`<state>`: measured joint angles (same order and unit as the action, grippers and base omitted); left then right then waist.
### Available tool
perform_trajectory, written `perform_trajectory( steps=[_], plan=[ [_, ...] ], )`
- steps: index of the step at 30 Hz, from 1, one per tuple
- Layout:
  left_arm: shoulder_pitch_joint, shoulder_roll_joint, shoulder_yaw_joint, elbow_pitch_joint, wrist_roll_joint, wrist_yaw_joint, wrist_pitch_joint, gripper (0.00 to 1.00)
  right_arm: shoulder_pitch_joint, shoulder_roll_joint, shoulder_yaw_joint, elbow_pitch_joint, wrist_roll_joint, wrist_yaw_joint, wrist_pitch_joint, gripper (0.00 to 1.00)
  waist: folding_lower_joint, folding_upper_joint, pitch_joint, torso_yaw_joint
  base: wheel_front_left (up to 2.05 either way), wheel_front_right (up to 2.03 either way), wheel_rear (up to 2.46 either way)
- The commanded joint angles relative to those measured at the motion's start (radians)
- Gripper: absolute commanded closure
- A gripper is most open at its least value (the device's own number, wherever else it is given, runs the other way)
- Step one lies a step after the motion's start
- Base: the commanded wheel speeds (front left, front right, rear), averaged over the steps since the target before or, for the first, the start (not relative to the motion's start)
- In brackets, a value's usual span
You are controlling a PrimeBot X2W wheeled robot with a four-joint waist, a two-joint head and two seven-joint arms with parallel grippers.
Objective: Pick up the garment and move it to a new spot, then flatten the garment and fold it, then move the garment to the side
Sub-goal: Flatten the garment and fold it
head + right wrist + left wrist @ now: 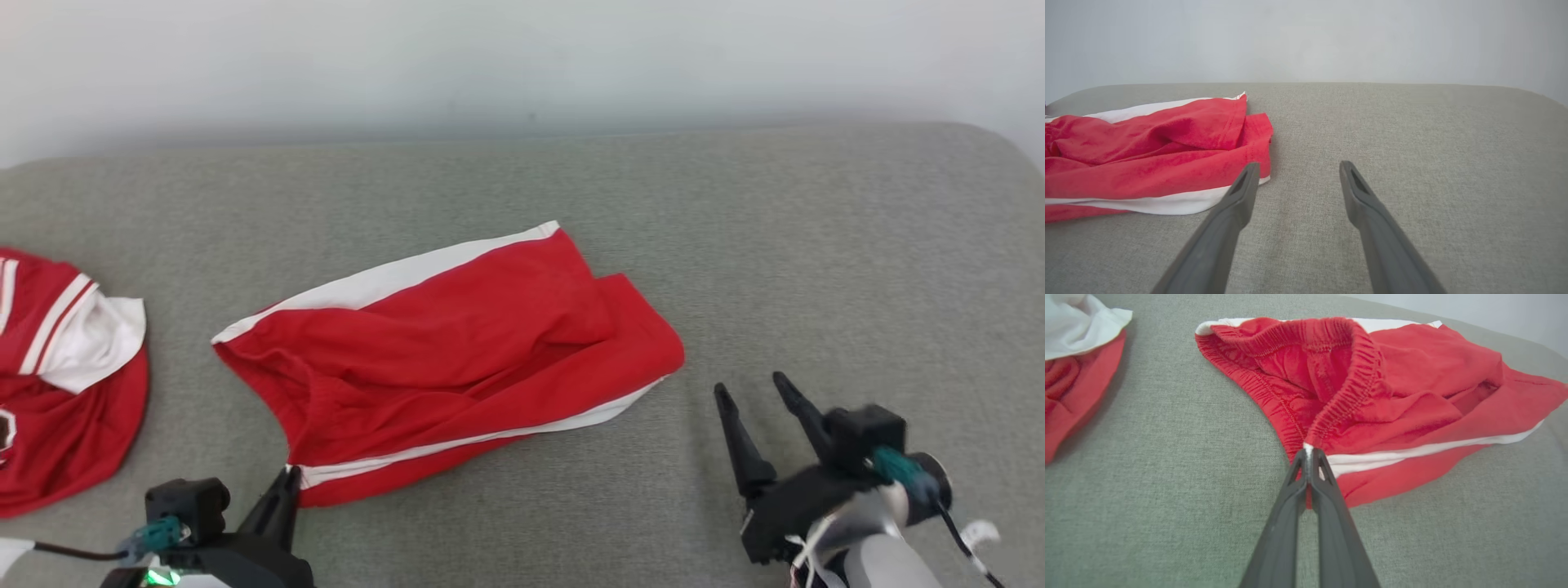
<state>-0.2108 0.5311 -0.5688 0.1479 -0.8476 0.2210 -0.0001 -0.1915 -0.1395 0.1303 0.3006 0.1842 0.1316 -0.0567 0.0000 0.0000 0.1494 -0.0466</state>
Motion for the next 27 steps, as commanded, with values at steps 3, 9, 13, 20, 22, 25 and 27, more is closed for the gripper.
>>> perform_trajectory(
  steps=[3, 9, 13, 20, 22, 25, 27],
  plan=[
    [0.012, -0.019, -0.001, -0.018, -0.002, 0.005, -0.019, 1.00, -0.059, -0.030, 0.039, 0.024, 0.035, -0.002, 0.091, 0.00, 0.0000, 0.0000, 0.008, 0.037, 0.00, 0.00, 0.00],
    [-0.025, -0.048, -0.024, -0.007, 0.008, -0.019, -0.029, 1.00, -0.174, -0.101, 0.148, 0.119, 0.075, -0.002, 0.237, 0.00, 0.0000, 0.0000, 0.029, 0.072, 0.00, 0.00, 0.00],
    [-0.050, -0.072, -0.038, 0.008, 0.017, -0.034, -0.034, 1.00, -0.226, -0.140, 0.223, 0.181, 0.102, -0.002, 0.273, 0.00, 0.0000, 0.0000, 0.045, 0.096, 0.00, 0.00, 0.00],
    [-0.082, -0.095, -0.047, 0.031, 0.018, -0.051, -0.047, 1.00, -0.267, -0.169, 0.290, 0.235, 0.120, -0.002, 0.216, 0.00, 0.0000, 0.0000, 0.065, 0.114, 0.00, 0.00, 0.00],
    [-0.081, -0.095, -0.045, 0.037, 0.016, -0.053, -0.052, 1.00, -0.275, -0.170, 0.300, 0.258, 0.114, -0.002, 0.199, 0.00, 0.0000, 0.0000, 0.068, 0.112, 0.00, 0.00, 0.00],
    [-0.085, -0.090, -0.040, 0.040, 0.011, -0.053, -0.051, 1.00, -0.290, -0.164, 0.313, 0.285, 0.113, -0.002, 0.182, 0.40, 0.0000, 0.0000, 0.067, 0.108, 0.00, 0.00, 0.00],
    [-0.087, -0.089, -0.038, 0.037, 0.008, -0.054, -0.053, 1.00, -0.291, -0.164, 0.320, 0.294, 0.117, -0.002, 0.176, 0.88, 0.0000, 0.0000, 0.064, 0.106, 0.00, 0.00, 0.00]
  ],
)
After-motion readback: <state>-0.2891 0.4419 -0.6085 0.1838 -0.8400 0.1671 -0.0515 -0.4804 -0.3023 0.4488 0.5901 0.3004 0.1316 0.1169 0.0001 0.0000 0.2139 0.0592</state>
